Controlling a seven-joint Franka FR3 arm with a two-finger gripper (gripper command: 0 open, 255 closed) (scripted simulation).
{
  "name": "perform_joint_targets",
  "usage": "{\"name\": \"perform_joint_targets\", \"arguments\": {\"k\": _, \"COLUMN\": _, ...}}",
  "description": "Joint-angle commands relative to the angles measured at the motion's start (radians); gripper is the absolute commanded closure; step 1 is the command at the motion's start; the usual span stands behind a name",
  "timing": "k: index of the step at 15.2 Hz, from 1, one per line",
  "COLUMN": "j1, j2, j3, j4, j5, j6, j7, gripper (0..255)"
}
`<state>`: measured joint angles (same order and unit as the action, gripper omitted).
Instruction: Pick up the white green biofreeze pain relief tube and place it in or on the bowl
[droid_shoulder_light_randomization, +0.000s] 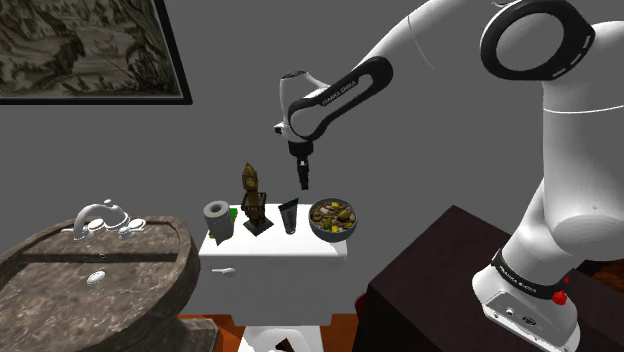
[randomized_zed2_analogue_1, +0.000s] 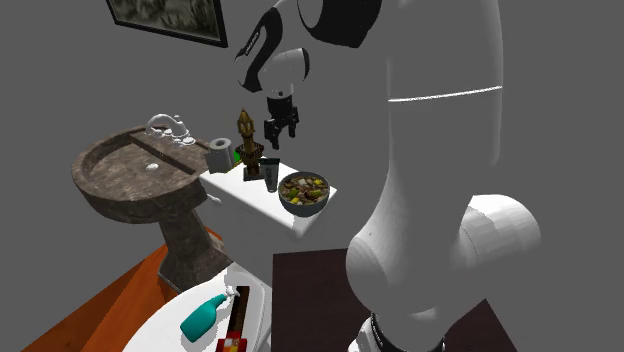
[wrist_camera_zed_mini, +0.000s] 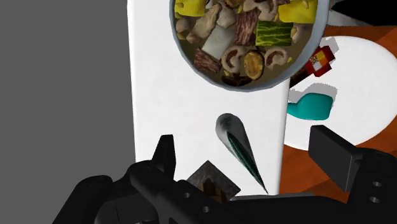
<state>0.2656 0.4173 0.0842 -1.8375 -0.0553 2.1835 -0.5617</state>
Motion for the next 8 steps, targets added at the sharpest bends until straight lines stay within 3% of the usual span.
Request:
{"name": "perform_joint_targets", "arguments": {"k": 1, "j1": 0.017, "j2": 0.075, "j3": 0.006, "j4": 0.049, "j5": -0.023, "j6": 0.010, "j7": -0.015, "gripper": 0}}
{"name": "perform_joint_targets", "arguments": {"k": 3, "j1": 0.032, "j2": 0.133, "j3": 0.009, "j4": 0.096, "j5": -0.042, "j6": 0.010, "j7": -0.027, "gripper": 0}}
{"name": "perform_joint_targets", "arguments": {"k": 8, "j1": 0.032, "j2": 0.169, "j3": 0.006, "j4": 0.080, "j5": -0.047, "j6": 0.062, "j7": -0.023, "gripper": 0}}
